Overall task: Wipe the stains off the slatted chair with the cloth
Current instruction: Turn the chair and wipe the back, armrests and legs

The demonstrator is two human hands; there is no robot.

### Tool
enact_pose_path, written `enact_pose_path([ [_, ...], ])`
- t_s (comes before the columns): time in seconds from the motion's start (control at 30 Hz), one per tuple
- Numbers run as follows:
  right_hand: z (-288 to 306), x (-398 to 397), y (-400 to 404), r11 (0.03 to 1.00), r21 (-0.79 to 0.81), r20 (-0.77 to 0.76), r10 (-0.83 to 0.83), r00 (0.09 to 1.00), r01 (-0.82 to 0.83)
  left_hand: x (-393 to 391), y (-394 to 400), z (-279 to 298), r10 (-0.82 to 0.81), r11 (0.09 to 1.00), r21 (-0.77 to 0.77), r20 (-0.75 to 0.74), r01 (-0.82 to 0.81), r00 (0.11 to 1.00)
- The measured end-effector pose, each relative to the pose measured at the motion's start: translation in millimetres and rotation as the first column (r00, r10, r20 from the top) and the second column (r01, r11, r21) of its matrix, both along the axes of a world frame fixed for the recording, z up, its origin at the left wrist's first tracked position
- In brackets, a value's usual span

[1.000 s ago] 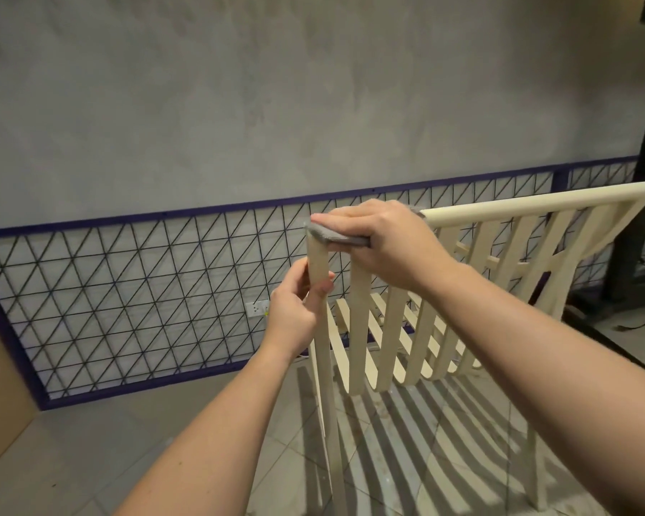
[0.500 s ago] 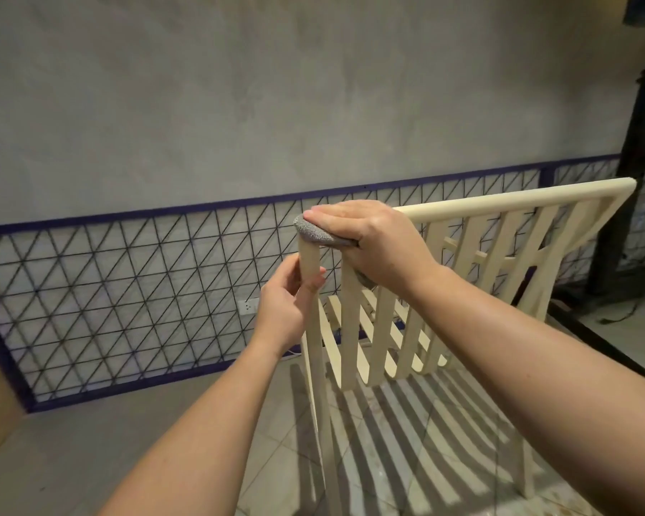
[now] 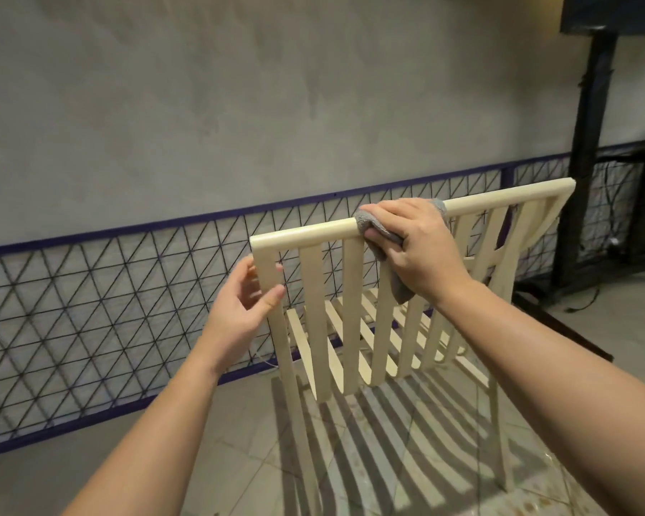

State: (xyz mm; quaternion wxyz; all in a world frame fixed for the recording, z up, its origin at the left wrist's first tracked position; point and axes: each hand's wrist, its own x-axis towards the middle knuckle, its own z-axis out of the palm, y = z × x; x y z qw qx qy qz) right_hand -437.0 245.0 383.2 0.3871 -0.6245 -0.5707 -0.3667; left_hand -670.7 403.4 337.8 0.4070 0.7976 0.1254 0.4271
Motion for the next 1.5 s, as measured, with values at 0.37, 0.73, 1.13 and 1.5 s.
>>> enact_pose_path([
  [0.37, 10, -7, 16, 0.993, -0.105, 0.233, 0.078, 0.969, -0.055, 47, -52, 144, 0.266, 0.9, 0.409, -0.248, -0.148, 0.931],
  [0.73, -3, 46, -42, 0.993, -0.006, 0.044, 0.117, 0.992, -0.117, 99, -57, 145, 0.242, 0.948, 0.314, -0.607, -0.052, 0.757],
  [1.13, 42, 23, -38, 0.936, -0.35, -0.346, -0.091, 0.934, -0.038, 105, -64, 148, 0.194, 0.936, 0.339, -0.724, 0.097, 0.662],
  [1.5, 117, 31, -96, 1.0, 0.004, -0.852, -0.009, 0.524, 0.024, 103, -65, 154, 0.126, 0.967, 0.243, -0.725, 0.079, 0.677],
])
